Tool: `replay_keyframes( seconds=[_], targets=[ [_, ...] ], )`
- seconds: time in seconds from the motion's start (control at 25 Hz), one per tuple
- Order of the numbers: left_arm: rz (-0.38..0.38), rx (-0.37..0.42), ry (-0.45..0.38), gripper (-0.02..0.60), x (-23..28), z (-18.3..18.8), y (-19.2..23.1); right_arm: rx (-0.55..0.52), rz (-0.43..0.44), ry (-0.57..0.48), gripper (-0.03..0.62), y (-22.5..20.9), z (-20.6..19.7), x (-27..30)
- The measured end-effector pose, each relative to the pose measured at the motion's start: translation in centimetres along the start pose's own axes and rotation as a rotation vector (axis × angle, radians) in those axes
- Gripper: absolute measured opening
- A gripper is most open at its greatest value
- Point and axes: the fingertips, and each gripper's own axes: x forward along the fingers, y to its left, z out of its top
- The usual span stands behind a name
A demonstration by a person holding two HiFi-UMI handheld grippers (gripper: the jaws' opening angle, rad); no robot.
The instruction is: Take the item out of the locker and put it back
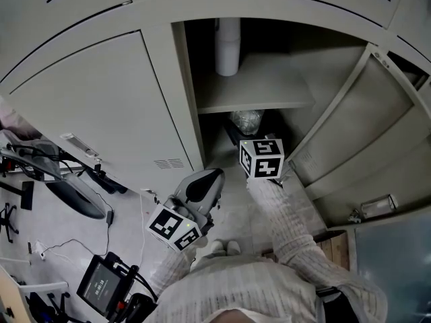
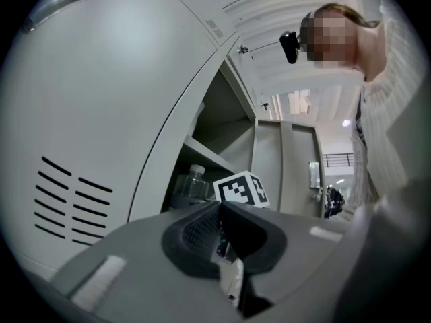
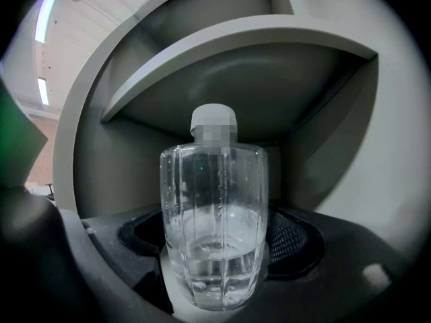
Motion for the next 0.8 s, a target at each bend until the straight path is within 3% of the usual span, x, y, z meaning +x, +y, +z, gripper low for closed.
replay_keyframes(
  seconds=[0.8],
  targets=[
    [-0.036, 0.017, -0.027, 0.008, -0.7, 0.9, -2.9, 0.029, 0.026, -0.026, 0.425, 1.4, 0.3, -7.6]
  ],
)
